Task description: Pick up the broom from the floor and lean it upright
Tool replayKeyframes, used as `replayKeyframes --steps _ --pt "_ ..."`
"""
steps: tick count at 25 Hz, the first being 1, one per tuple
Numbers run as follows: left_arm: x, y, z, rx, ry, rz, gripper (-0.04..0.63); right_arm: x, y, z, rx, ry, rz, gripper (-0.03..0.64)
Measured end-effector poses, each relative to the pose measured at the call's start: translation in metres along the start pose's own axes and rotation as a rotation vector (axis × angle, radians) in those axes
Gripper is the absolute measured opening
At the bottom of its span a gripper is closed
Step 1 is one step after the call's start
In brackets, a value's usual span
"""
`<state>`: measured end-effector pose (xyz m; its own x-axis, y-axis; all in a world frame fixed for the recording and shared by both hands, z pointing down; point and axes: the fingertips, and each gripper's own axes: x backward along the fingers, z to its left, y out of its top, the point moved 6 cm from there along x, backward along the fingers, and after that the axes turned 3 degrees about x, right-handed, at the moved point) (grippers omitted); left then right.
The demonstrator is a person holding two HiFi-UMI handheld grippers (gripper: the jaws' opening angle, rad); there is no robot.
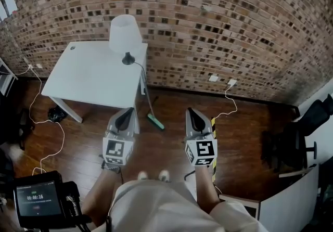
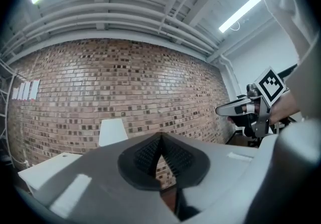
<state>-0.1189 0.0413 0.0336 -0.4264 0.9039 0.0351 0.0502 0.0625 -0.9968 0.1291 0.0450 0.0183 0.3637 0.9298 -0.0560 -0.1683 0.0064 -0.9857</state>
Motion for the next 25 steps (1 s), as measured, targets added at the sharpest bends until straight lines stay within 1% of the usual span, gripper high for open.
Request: replayKeyframes --steps 3,9,15,17,20,23,25 --pt "0.000 0.001 -0.001 0.000 -0.008 0.001 0.002 0.004 -0.003 -0.001 -0.035 -0.006 0.006 0.012" --pt "0.007 0.008 0.006 -0.007 -0.026 -0.002 0.002 0.007 -0.001 0.004 -0.035 -0.023 0.044 0.013" --pt "0.028 0.012 0.007 -0.012 -0.037 0.003 0.002 0.025 0.015 0.022 -0.021 -0.036 -0.006 0.014" --pt "0.040 0.013 -0.003 -0.006 -0.036 0.009 0.002 0.041 0.018 0.031 -0.017 -0.027 -0.012 0.014" --pt "0.058 0.017 -0.028 -0.001 -0.047 0.005 0.002 0.070 0.015 0.034 -0.040 -0.022 -0.007 0.014" --pt "0.081 0.026 -0.054 0.007 -0.055 -0.019 0.002 0.103 0.012 0.029 -0.061 -0.023 -0.011 0.014" --pt "0.103 0.033 -0.074 0.009 -0.047 -0.038 0.001 0.131 0.011 0.026 -0.066 -0.019 -0.015 0.012"
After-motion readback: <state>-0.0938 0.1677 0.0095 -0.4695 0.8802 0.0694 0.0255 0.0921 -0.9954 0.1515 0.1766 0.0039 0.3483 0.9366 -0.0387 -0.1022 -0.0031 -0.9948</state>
